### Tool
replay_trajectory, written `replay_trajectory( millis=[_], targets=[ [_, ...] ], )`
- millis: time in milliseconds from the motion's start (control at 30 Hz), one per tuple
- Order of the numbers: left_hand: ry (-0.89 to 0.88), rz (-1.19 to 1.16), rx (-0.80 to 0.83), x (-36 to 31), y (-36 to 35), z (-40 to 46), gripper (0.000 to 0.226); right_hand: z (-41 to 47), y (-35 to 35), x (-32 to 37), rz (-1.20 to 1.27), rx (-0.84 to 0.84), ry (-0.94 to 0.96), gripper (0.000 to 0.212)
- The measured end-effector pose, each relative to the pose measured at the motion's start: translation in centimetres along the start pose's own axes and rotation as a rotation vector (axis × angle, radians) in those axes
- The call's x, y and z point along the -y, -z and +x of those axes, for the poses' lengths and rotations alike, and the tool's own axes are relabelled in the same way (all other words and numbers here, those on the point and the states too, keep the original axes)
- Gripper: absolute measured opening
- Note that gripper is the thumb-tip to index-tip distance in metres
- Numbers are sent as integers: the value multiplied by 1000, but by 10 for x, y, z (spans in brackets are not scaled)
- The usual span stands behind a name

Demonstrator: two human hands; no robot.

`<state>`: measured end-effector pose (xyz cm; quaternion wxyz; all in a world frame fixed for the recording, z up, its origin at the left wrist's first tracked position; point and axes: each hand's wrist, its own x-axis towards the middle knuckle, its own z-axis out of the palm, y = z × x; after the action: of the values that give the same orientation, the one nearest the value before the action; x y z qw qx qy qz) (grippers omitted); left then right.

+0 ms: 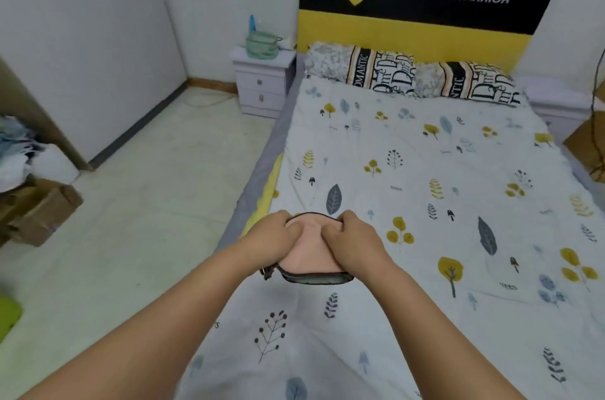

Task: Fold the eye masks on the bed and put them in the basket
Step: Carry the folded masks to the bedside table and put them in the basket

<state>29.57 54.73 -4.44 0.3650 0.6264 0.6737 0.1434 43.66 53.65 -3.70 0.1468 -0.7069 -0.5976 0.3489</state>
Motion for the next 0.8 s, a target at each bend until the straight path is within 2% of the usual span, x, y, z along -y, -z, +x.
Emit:
replay_trajectory(
  millis=[300, 467, 800],
  targets=[
    [15, 20, -134, 79, 98, -48, 35, -36, -65, 114, -83, 14, 94, 33],
    [34, 37, -167, 145, 159, -86, 36, -69, -124, 183, -107, 15, 144, 23],
    [53, 114, -204, 265, 270, -136, 34, -110, -231, 309, -141, 23, 183, 36]
  ],
)
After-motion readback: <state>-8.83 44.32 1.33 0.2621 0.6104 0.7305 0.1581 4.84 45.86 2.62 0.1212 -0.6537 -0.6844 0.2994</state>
